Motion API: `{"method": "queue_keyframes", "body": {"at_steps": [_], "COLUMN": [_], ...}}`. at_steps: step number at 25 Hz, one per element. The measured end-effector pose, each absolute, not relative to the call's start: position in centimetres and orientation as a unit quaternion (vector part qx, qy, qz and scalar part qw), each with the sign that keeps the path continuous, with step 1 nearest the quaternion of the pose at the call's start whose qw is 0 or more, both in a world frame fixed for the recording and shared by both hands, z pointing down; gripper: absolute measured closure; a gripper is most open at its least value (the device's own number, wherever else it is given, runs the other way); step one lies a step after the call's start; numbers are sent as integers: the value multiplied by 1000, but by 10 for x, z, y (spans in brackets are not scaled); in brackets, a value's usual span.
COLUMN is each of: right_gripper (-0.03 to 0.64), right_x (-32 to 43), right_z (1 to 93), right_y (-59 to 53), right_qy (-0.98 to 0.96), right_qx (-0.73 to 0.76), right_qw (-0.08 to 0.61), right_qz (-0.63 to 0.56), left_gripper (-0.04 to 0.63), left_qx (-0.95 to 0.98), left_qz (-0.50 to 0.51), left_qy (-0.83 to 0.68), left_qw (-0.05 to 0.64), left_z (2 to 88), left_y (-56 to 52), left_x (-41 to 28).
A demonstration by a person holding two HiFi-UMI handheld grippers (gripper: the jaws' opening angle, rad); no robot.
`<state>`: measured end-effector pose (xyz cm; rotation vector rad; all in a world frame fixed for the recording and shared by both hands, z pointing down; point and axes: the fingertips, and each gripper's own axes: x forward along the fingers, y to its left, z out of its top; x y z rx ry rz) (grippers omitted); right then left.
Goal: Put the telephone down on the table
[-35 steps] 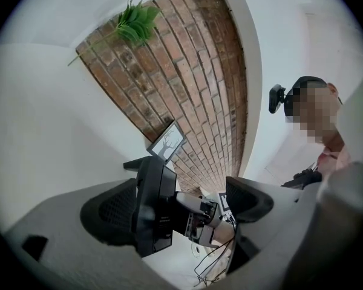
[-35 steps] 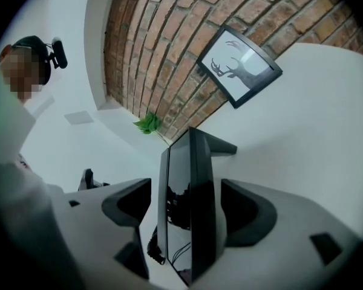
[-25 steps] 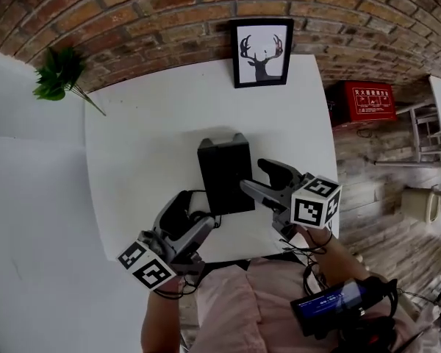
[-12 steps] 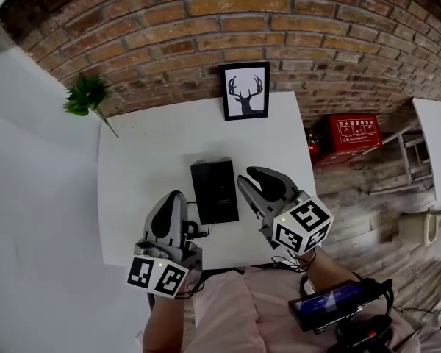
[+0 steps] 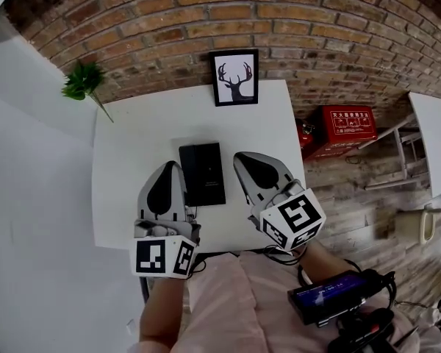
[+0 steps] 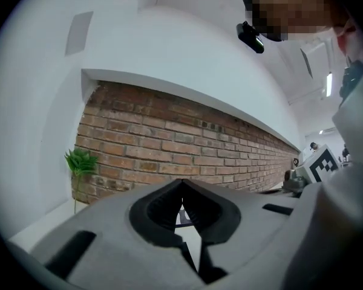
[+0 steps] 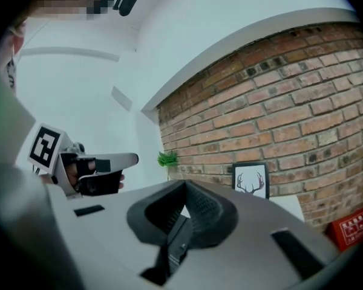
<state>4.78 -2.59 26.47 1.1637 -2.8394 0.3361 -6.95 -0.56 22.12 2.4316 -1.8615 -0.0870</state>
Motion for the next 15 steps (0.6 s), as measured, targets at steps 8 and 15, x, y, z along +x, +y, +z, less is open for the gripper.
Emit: {"method": "queue_keyframes", "body": {"at_steps": [8,15], "right_gripper": [614,612], "right_x": [46,40], "right_z": [264,258], "right_y": [-18,-15], "right_qy": [-929,-934], "right_qx": [358,346], "right_qw": [29,21], "right_qz": [93,85], "left_gripper": [595,595], "left_qx": [784,779], "left_qz": [-11,-3], "left_qy": [-620,-627], "left_qw": [22,12], "left_z": [223,221], "left_y": [0,1], "left_x": [-60,-61]}}
